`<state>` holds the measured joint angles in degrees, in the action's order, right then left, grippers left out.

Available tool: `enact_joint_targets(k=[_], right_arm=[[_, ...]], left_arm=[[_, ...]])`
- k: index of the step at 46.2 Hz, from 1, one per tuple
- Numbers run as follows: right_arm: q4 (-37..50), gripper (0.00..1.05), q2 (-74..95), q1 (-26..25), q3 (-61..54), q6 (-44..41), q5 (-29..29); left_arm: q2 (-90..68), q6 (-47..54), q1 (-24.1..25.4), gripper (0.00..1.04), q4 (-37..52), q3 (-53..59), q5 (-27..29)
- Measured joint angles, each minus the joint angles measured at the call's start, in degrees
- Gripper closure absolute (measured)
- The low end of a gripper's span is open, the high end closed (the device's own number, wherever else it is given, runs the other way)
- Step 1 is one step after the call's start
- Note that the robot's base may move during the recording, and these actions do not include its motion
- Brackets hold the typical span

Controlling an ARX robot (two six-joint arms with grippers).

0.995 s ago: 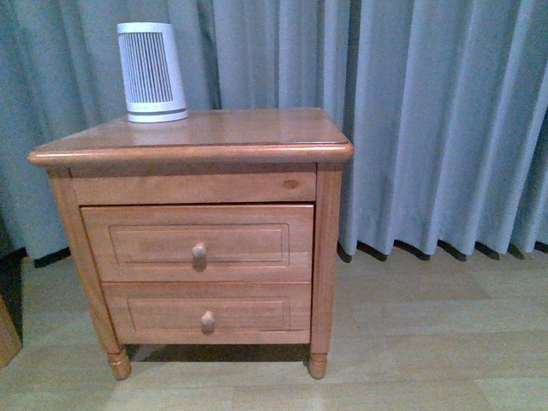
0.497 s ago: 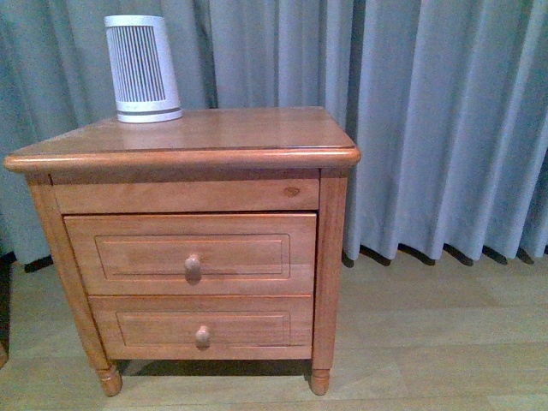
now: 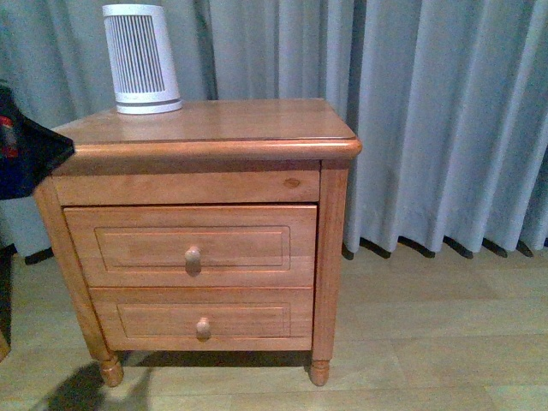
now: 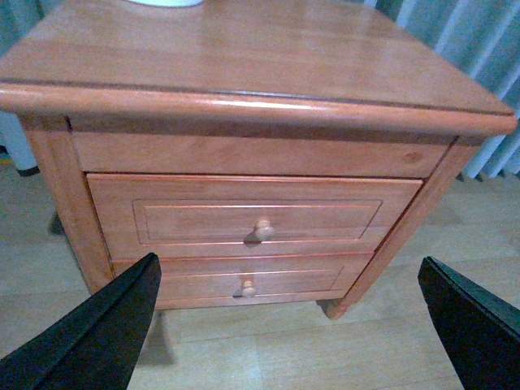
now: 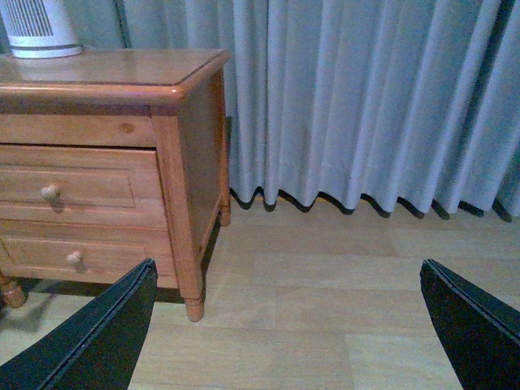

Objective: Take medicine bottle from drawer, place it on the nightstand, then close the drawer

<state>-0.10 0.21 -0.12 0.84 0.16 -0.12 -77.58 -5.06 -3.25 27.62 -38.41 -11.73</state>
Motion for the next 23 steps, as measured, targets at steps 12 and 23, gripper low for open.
enact_joint_targets(k=[12,23], right_arm=[[0.0,0.07,0.0,0.0,0.0,0.0,0.0],[0.0,0.07,0.0,0.0,0.0,0.0,0.0]], left_arm=[[-18.0,0.2,-3.9,0.06,4.5,-8.0,6.2],[-29.0,-0.2,-6.2,0.06,6.8,-14.3,9.4]])
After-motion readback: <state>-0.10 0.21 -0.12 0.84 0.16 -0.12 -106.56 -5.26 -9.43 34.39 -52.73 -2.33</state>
